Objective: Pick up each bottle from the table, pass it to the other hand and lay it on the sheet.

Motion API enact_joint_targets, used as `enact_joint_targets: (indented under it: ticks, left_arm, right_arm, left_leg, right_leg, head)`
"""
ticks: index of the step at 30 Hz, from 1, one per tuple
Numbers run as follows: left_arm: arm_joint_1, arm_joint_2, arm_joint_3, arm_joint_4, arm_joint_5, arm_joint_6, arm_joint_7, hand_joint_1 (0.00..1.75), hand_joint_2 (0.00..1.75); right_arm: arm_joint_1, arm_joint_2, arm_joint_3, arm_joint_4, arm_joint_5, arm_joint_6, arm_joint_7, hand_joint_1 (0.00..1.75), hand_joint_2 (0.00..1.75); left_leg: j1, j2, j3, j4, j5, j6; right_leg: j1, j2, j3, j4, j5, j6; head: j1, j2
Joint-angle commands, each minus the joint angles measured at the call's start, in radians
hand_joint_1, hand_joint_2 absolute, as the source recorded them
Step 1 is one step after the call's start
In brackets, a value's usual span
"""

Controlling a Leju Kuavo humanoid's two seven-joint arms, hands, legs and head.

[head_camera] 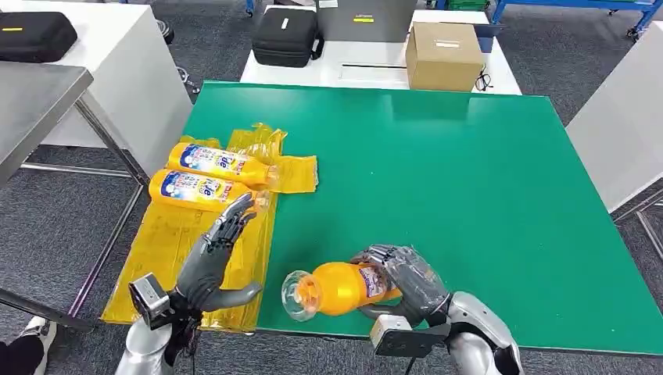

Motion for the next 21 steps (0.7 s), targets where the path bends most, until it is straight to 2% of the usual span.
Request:
enact_joint_targets:
  ticks: [1,6,8,11,16,21]
  left_arm:
    - [-0.049,0.031,-0.047,0.102,0.004,-0.021,0.016,0.0,1.75]
    - [-0.088,0.036,-0.138,0.155,-0.061,-0.022,0.032,0.0,1.75]
    - [-0.093,0.055,-0.174,0.163,-0.09,-0.009,0.045,0.0,1.75]
    - [-0.081,0.079,-0.225,0.171,-0.14,0.005,0.055,0.0,1.75]
    - [-0.067,0.118,-0.309,0.171,-0.226,0.024,0.032,0.0,1.75]
    - [-0.067,0.123,-0.317,0.168,-0.234,0.023,0.031,0.0,1.75]
  right_arm:
    - [-0.059,-0.015,0.041,0.017,-0.033,0.028,-0.018,1.73,1.75]
    - [-0.137,-0.018,0.069,0.08,-0.081,0.043,-0.013,1.75,1.75]
    - [-0.16,-0.023,0.082,0.096,-0.112,0.042,-0.012,1.71,1.75]
    - [-0.19,-0.034,0.104,0.133,-0.133,0.041,-0.001,1.75,1.75]
    - [-0.207,-0.039,0.12,0.176,-0.143,0.028,0.0,1.75,1.75]
    - [-0.208,-0.04,0.12,0.174,-0.144,0.028,0.0,1.75,1.75]
  left_leg:
    - [0.0,0.001,0.003,-0.001,-0.001,-0.001]
    - [0.0,0.001,0.003,0.0,-0.001,-0.001]
    - [0.001,0.001,0.003,-0.001,0.0,-0.001]
    - [0.0,0.002,0.003,-0.001,0.0,-0.001]
    - [0.001,0.002,0.006,-0.002,-0.001,-0.001]
    - [0.0,0.001,0.004,-0.001,-0.001,-0.001]
  right_leg:
    - [0.0,0.001,0.002,0.0,-0.001,-0.001]
    - [0.0,0.002,0.003,0.0,0.0,-0.002]
    - [0.0,0.001,0.003,-0.001,0.0,-0.001]
    - [0.0,0.002,0.003,-0.001,0.0,-0.001]
    - [0.001,0.002,0.006,-0.002,0.0,-0.001]
    - [0.0,0.001,0.003,-0.001,0.0,-0.001]
  head:
    - [0.0,0.0]
    - [0.0,0.0]
    - [0.0,0.0]
    - [0.0,0.0]
    - [0.0,0.0]
    - [0.0,0.0]
